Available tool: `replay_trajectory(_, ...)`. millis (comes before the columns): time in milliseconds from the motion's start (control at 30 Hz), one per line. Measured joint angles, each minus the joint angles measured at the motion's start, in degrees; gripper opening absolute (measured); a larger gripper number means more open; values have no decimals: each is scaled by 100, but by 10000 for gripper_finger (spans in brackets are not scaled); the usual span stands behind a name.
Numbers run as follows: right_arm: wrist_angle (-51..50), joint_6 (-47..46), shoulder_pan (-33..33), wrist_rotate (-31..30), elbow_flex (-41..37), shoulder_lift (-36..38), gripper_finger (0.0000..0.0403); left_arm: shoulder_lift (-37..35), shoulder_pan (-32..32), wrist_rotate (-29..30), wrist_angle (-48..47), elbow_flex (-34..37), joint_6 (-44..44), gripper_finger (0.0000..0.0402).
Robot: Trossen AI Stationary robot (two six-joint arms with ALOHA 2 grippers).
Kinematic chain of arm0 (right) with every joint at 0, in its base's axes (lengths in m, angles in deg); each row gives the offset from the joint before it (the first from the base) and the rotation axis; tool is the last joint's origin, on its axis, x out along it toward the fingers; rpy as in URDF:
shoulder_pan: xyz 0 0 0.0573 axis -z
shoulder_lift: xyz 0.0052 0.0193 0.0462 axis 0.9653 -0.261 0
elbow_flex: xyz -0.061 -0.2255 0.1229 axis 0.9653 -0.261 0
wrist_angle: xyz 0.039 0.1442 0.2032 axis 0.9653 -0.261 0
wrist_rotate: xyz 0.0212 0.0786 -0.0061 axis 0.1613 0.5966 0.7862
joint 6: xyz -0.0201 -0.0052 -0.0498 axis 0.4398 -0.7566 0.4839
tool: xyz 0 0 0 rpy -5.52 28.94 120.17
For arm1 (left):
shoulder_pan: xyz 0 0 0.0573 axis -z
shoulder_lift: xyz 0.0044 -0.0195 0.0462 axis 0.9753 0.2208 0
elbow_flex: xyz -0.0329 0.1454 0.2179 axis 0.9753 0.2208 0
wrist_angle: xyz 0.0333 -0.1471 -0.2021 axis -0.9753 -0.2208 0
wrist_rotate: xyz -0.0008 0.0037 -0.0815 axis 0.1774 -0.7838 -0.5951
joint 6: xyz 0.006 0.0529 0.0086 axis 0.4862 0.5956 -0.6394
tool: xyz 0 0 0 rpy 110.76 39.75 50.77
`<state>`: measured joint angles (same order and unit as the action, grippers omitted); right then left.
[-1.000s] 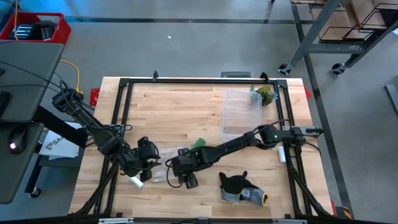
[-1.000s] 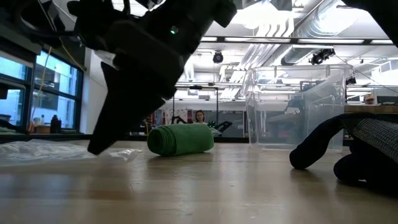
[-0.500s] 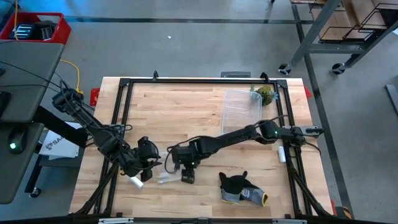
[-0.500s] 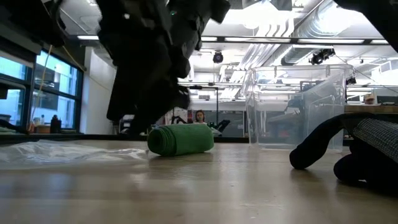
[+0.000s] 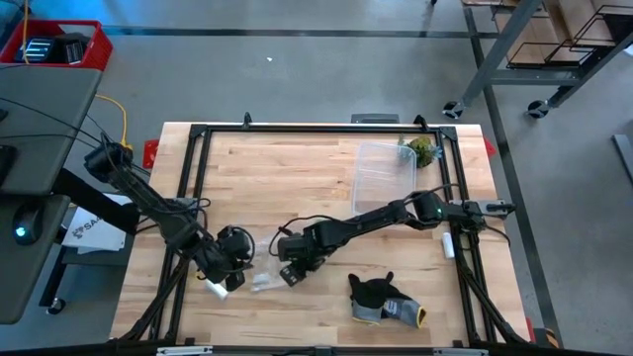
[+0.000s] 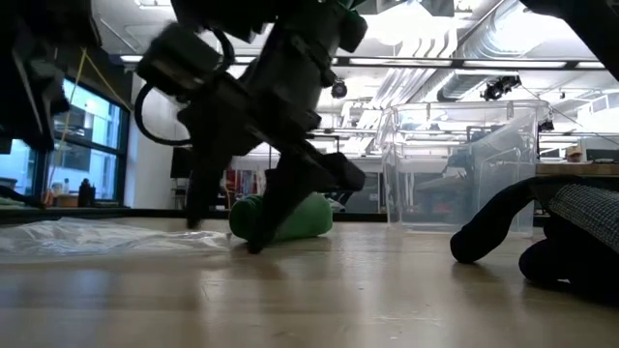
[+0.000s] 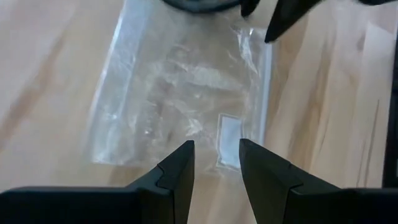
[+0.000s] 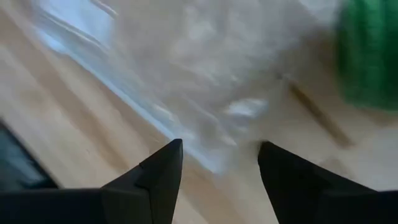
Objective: Roll bandage
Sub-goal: Open the transparent zip bag
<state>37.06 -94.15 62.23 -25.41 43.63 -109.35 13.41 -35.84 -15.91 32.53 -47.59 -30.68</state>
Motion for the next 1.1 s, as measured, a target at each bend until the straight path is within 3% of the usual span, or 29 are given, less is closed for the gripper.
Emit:
replay_trajectory(233, 435, -1198, -37, 8, 18, -260, 199, 455, -12, -604, 945, 763, -640, 123)
replay_trajectory(333, 621, -1459, -43, -41, 22, -298, 199, 701, 0, -873, 1066, 851, -728, 120)
replay_trajectory(567, 669, -1555, -52, -276, 20, -317, 193, 1258, -41, -884, 1875, 827, -723, 118)
replay_trajectory(667, 630, -1521, -83, -368, 15, -383, 152, 1440, -76, -893, 2243, 823, -727, 117)
replay_trajectory(833, 570, -1287, -116, -325, 17, -526, 22, 1447, -161, -938, 2257, 829, -813, 117)
replay_trajectory(1100, 273, -418, -126, -522, -27, -107, 1, 940, -273, -950, 1983, 870, -633, 117)
